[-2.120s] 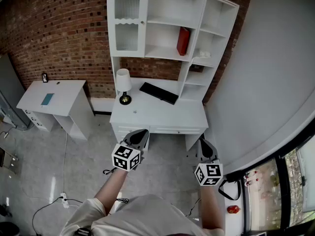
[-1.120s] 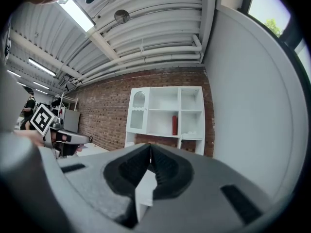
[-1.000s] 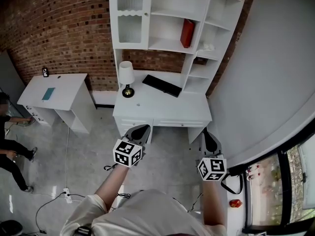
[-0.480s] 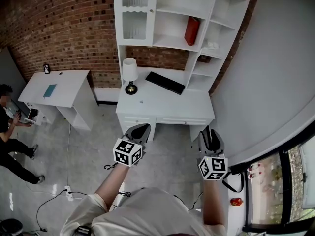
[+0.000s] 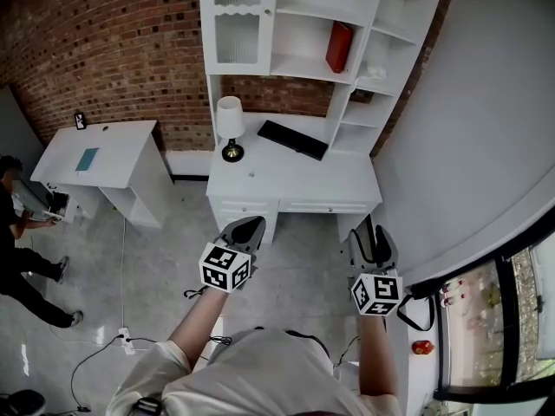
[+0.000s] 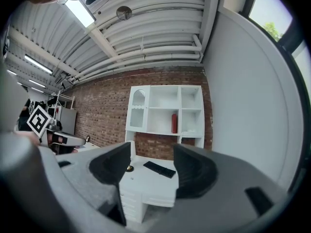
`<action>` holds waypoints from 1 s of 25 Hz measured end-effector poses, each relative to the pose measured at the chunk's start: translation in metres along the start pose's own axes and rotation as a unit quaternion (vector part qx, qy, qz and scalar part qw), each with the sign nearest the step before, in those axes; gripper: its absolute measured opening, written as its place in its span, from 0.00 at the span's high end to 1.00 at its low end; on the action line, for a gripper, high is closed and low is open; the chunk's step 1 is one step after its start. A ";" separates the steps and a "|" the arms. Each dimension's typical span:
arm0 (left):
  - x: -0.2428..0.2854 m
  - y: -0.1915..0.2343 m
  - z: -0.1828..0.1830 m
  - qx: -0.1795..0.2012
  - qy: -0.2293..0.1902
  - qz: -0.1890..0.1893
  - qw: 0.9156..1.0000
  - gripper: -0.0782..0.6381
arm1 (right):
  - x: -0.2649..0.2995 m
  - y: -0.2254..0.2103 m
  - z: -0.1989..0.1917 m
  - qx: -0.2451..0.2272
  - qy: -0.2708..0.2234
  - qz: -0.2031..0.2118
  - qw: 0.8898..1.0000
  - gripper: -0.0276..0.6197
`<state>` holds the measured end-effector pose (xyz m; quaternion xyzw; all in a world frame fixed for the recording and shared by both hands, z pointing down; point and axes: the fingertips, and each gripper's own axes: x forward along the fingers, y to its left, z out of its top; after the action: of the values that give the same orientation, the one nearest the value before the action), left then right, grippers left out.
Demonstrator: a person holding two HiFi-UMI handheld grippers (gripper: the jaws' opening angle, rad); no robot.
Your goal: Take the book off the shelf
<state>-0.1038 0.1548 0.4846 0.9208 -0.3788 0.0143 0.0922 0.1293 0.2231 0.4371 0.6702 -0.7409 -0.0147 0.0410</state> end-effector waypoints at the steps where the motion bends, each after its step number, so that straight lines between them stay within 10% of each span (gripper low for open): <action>1: -0.001 0.001 -0.001 -0.001 0.000 -0.001 1.000 0.90 | -0.001 0.001 -0.001 0.001 0.000 -0.003 1.000 0.55; 25: 0.066 0.036 -0.005 -0.009 0.009 0.012 1.000 0.90 | 0.070 -0.028 -0.021 0.011 0.011 0.010 1.000 0.55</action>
<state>-0.0818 0.0845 0.5015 0.9152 -0.3890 0.0204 0.1033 0.1521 0.1510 0.4591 0.6635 -0.7470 0.0009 0.0422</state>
